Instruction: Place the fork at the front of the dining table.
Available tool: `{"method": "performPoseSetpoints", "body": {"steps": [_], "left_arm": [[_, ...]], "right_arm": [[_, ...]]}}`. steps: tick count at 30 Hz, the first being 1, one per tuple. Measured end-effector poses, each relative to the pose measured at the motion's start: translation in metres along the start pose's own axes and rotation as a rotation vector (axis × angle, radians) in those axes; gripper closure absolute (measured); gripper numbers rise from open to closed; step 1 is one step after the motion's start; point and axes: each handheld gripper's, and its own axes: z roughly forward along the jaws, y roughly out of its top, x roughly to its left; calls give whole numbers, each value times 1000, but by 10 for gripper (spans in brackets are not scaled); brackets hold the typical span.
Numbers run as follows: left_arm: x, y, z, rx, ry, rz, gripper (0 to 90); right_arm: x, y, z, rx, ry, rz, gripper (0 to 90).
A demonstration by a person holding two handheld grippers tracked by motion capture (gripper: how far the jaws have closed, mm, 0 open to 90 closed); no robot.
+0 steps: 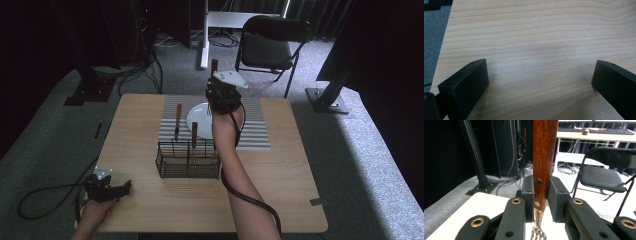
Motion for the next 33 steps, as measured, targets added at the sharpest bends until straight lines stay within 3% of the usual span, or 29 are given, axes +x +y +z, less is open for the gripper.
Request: {"method": "performPoseSetpoints", "body": {"steps": [11,20,22,33], "left_arm": [[0,0,0,-1,0,-1,7],[0,0,0,-3,1,-1,7],[0,0,0,-4,1,-1,7],[0,0,0,-2,1,0,7]], "right_arm": [[-39,-21,5,42,-56,-16,763],[-64,-48,11,97,-67,-7,763],[-70,-54,11,107,-52,19,763],[-88,-81,18,139,-66,14,763]]}}
